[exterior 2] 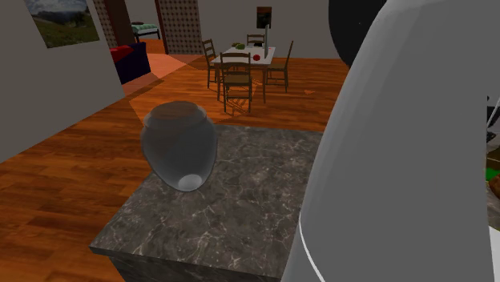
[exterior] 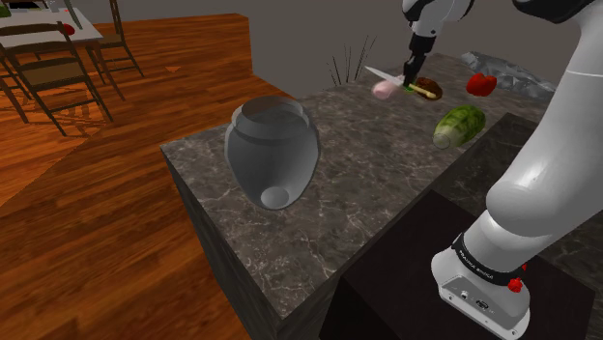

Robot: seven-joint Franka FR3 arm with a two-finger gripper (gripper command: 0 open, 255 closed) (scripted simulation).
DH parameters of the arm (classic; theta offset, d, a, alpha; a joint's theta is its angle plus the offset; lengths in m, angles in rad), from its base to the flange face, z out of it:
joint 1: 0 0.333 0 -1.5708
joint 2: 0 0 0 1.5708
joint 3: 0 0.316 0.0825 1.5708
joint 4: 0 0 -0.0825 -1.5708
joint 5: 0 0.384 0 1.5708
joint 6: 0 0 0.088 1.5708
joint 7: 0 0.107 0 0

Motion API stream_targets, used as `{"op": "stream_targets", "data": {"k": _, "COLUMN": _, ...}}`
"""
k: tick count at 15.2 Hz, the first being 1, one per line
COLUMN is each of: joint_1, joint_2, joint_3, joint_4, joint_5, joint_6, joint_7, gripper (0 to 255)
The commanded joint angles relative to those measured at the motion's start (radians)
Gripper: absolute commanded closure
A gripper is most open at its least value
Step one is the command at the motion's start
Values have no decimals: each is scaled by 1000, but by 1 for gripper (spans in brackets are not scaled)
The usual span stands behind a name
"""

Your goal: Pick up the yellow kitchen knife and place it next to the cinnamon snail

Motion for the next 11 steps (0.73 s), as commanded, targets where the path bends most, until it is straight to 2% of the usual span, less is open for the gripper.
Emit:
{"op": "stream_targets", "data": {"k": 1, "joint_1": 0, "joint_2": 5, "joint_3": 1, "joint_4": -22, "joint_5": 3, "joint_6": 27, "joint_7": -2, "gripper": 255}}
{"op": "stream_targets", "data": {"k": 11, "joint_1": -6, "joint_2": 57, "joint_3": 10, "joint_4": -92, "joint_5": 30, "joint_6": 145, "joint_7": -18, "gripper": 255}}
